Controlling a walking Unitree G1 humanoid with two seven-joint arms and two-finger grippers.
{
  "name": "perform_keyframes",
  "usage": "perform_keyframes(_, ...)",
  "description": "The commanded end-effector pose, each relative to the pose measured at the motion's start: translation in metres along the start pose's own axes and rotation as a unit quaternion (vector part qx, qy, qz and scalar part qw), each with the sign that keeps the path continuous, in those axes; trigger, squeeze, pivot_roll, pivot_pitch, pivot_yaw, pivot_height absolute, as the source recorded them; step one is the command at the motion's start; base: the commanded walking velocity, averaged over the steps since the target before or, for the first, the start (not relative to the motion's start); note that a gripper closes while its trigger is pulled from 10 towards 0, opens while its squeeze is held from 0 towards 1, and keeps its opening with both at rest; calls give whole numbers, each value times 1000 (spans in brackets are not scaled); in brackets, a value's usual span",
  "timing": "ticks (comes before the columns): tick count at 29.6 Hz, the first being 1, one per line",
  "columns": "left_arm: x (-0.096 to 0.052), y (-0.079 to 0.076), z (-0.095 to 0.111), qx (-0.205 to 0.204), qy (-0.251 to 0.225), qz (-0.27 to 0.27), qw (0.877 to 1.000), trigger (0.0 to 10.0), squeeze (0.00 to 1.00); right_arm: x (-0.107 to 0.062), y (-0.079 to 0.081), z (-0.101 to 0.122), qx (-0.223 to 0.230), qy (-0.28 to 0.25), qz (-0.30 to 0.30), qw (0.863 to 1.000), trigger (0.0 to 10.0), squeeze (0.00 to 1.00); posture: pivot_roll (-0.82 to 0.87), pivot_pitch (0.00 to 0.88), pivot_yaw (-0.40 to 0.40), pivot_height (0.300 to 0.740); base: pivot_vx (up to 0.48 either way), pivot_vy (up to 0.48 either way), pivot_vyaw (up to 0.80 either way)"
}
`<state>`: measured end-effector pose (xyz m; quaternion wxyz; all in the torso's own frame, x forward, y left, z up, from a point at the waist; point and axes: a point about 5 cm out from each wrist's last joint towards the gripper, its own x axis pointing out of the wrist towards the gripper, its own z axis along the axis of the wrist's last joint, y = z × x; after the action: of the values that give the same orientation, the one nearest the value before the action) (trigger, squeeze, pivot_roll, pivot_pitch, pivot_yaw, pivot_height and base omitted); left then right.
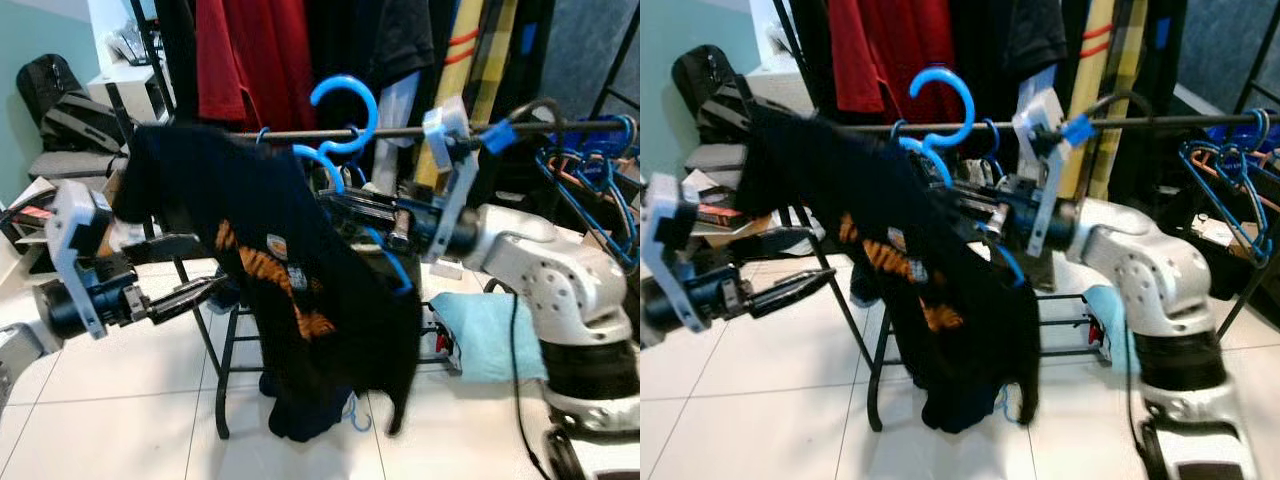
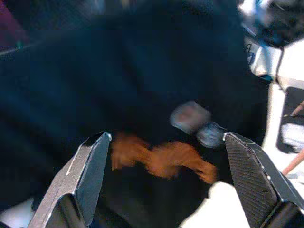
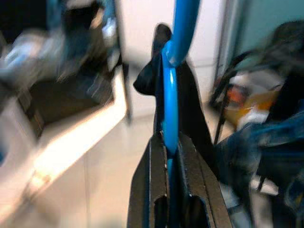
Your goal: Hang hanger
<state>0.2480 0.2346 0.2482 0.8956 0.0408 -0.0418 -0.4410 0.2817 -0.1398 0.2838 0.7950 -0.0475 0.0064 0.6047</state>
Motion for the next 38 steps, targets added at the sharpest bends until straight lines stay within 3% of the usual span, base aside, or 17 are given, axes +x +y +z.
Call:
perform_keyframes(1, -4, 7, 12, 23, -4, 10, 1000, 10000, 1000, -3, 11, 4, -21, 9, 48, 999, 10000, 0, -52, 0, 21, 740, 0, 0, 0)
perform_keyframes(4, -4, 9, 18, 32, -11, 11, 999, 10000, 976, -10, 11, 4, -30, 24, 50, 998, 10000, 0, -53, 0, 23, 740, 0, 0, 0)
perform_keyframes(5, -4, 10, 21, 37, -14, 10, 999, 10000, 894, -13, 11, 5, -35, 31, 52, 998, 10000, 0, -53, 0, 23, 740, 0, 0, 0)
perform_keyframes(8, -4, 11, 23, 40, -16, 10, 999, 10000, 839, -16, 11, 5, -39, 36, 55, 997, 10000, 0, -53, 0, 23, 740, 0, 0, 0)
perform_keyframes(10, -7, 14, 25, 42, -15, 8, 999, 10000, 710, -25, 13, 12, -52, 37, 68, 996, 10000, 0, -52, 0, 29, 740, 0, 0, 0)
perform_keyframes(13, -8, 15, 26, 42, -14, 7, 999, 10000, 710, -28, 13, 16, -57, 37, 72, 995, 10000, 0, -52, 0, 29, 740, 0, 0, 0)
perform_keyframes(14, -11, 15, 26, 37, -17, 0, 999, 10000, 541, -33, 14, 20, -63, 36, 78, 994, 10000, 0, -54, 0, 28, 740, 0, 0, 0)
perform_keyframes(15, -11, 15, 26, 37, -17, 0, 999, 10000, 541, -33, 14, 20, -63, 36, 78, 994, 10000, 0, -54, 0, 28, 740, 0, 0, 0)
perform_keyframes(16, -16, 10, 28, 19, -32, -27, 999, 10000, 153, -38, 15, 25, -69, 35, 82, 994, 10000, 0, -56, 0, 27, 740, 0, 0, 0)
perform_keyframes(17, -16, 10, 28, 19, -32, -27, 999, 10000, 153, -38, 15, 25, -69, 35, 82, 994, 10000, 0, -56, 0, 27, 740, 0, 0, 0)
perform_keyframes(18, -22, 4, 29, -3, -46, -62, 997, 10000, 0, -44, 15, 29, -75, 38, 87, 993, 10000, 0, -60, 0, 27, 740, 0, 0, 0)
perform_keyframes(21, -28, -1, 25, -31, -51, -94, 994, 10000, 0, -52, 14, 36, -86, 45, 89, 991, 10000, 0, -62, 0, 27, 740, 0, 0, 0)
perform_keyframes(28, -32, 1, 20, -47, -47, -95, 993, 10000, 0, -57, 13, 41, -93, 44, 87, 991, 10000, 0, -64, 0, 28, 740, 0, 0, 0)
perform_keyframes(29, -33, 1, 11, -64, -36, -97, 993, 10000, 0, -60, 12, 46, -100, 40, 85, 991, 10000, 0, -66, 0, 29, 740, 0, 0, 0)
perform_keyframes(38, -27, -4, -4, -80, -14, -104, 991, 10000, 0, -63, 15, 56, -112, 31, 91, 989, 10000, 0, -78, 0, 29, 740, 0, 0, 0)
